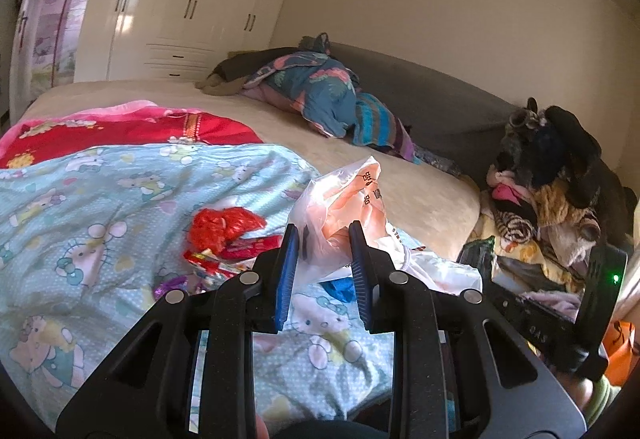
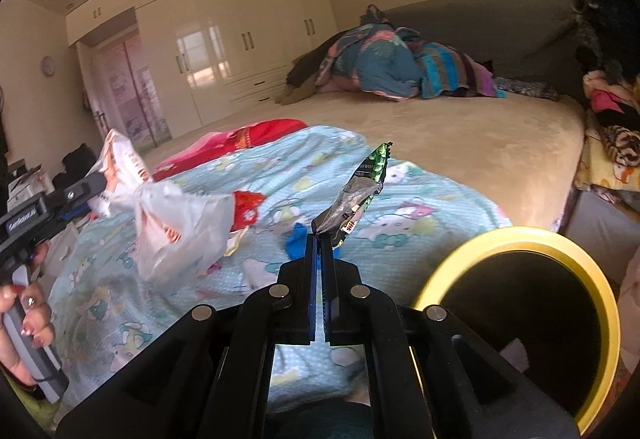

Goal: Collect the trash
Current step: 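Lift the green packet with the right gripper while the left gripper lifts the white plastic bag, then open the right gripper over the yellow bin while the left gripper drops the white bag in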

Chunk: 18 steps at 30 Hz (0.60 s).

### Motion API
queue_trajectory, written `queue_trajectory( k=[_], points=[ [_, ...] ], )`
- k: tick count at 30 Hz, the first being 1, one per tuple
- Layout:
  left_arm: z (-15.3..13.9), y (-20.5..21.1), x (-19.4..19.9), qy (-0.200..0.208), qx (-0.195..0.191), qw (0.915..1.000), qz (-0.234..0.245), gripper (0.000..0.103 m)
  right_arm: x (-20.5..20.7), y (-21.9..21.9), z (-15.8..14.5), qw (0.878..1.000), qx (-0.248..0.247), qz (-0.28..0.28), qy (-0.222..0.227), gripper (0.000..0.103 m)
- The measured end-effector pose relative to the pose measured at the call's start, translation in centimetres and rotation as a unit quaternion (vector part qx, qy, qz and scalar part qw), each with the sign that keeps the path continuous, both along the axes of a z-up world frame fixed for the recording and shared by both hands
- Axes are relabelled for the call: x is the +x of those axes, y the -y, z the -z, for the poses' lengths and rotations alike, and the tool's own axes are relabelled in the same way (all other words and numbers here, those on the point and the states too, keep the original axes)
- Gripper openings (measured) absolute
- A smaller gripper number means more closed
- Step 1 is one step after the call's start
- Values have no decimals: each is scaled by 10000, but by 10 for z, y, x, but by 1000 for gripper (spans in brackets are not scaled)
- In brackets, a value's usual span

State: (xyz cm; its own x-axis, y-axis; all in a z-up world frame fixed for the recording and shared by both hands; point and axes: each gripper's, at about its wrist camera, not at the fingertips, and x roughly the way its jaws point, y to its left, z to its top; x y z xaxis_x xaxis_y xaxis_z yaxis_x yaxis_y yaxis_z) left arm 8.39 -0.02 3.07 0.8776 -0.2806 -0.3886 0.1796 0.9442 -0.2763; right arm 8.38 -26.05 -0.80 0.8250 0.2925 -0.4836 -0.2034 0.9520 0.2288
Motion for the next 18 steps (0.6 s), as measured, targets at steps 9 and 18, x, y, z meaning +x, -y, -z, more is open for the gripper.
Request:
queue_trajectory(
  k=[9,18],
  points=[
    [2,25,-5,5,140,9995,280,20,-3,28,2,9991,76,420,-74,3],
    [6,52,-7,-4,314,9979,574,20,1,51,7,9976,159,611,-276,3]
  ],
)
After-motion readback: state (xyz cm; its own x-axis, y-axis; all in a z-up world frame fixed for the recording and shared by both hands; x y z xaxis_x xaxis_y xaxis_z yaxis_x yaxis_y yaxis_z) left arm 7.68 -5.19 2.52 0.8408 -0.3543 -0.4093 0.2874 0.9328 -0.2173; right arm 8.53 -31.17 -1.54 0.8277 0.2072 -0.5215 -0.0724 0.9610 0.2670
